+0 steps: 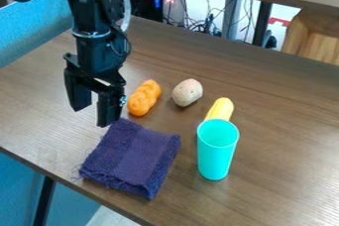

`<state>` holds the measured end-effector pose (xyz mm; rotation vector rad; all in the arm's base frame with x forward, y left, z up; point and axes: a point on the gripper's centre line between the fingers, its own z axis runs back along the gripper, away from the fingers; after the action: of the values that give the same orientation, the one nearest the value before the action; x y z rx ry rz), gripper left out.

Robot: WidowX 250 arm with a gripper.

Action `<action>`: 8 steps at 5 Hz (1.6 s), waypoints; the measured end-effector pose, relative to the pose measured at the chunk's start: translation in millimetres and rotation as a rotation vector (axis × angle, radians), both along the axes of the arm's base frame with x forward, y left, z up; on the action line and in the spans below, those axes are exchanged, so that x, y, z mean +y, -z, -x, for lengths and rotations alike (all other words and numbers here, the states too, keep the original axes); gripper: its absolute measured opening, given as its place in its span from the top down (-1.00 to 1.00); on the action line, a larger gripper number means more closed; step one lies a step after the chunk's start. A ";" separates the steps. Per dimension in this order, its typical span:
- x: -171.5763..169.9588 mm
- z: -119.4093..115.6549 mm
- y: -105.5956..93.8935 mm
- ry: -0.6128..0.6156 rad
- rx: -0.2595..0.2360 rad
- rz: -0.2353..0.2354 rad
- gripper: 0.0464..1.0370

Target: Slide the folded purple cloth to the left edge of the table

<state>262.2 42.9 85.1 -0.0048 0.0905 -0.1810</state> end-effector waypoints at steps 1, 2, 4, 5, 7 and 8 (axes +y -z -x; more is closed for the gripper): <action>-0.1 3.3 7.5 -0.005 0.029 0.004 -0.92; -17.2 13.6 18.7 0.009 0.033 -0.015 -0.92; -50.7 5.7 26.6 0.052 -0.102 0.036 -0.92; -59.4 -0.9 60.5 -0.010 -0.048 -0.034 -0.93; -61.8 -22.1 70.2 -0.128 -0.176 -0.073 -0.93; -33.1 -21.9 67.1 -0.092 -0.070 -0.235 -0.93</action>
<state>284.1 9.8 17.9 0.2307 0.0408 -0.0779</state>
